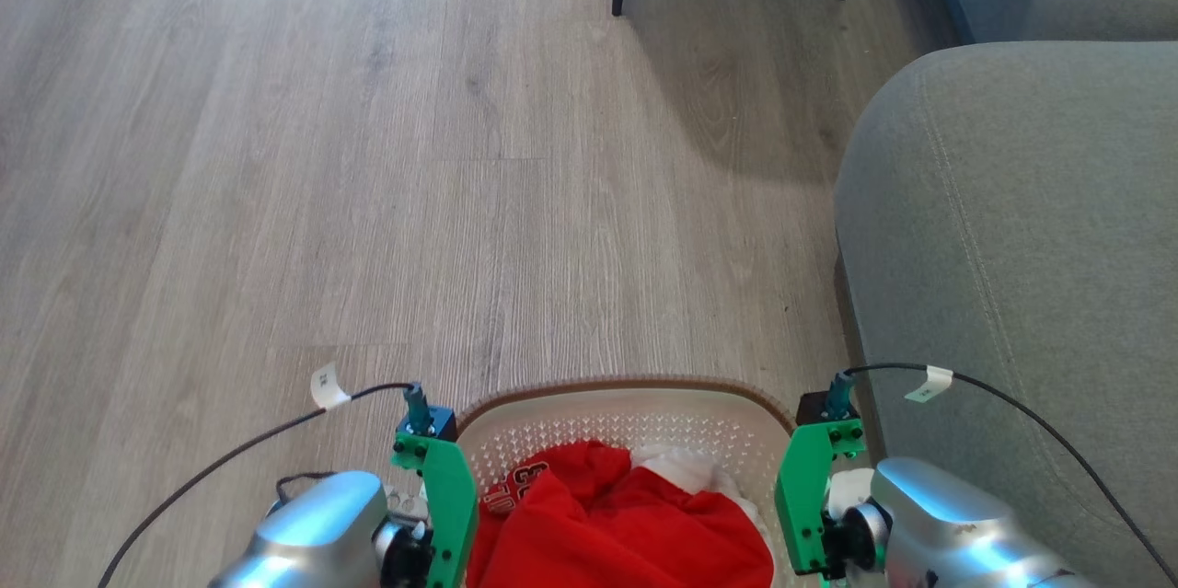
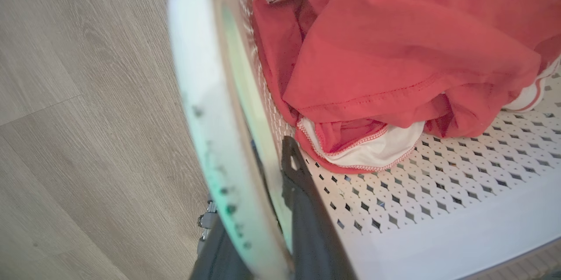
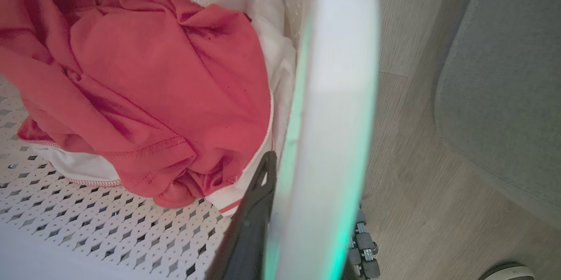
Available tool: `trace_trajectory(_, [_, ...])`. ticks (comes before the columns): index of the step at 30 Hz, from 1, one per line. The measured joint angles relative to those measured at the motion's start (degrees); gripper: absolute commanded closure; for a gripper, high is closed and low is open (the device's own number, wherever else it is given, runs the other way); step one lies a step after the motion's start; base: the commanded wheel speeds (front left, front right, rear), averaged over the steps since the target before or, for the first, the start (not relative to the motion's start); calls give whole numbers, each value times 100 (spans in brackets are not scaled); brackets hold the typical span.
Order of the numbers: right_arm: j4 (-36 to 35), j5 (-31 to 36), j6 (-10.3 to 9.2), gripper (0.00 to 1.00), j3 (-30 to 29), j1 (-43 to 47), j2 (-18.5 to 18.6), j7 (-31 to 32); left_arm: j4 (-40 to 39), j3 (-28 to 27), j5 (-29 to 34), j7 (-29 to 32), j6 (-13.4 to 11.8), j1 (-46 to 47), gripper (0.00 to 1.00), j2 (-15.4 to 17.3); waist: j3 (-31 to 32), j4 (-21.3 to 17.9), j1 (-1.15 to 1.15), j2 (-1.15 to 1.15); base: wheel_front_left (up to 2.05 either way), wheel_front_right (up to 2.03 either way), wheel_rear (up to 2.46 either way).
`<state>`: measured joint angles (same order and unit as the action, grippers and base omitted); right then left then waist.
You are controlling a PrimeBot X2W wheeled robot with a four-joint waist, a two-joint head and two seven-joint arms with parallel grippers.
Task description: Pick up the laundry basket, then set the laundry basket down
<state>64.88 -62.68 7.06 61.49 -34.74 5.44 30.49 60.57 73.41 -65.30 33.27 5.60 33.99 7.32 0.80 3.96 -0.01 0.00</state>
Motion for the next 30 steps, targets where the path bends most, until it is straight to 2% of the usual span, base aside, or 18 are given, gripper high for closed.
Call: trace_trajectory(30, [70, -252, 0, 100, 271, -15, -7, -136, 32, 5, -33, -5, 15, -3, 100, -5, 57, 11, 0, 0, 0, 0, 0])
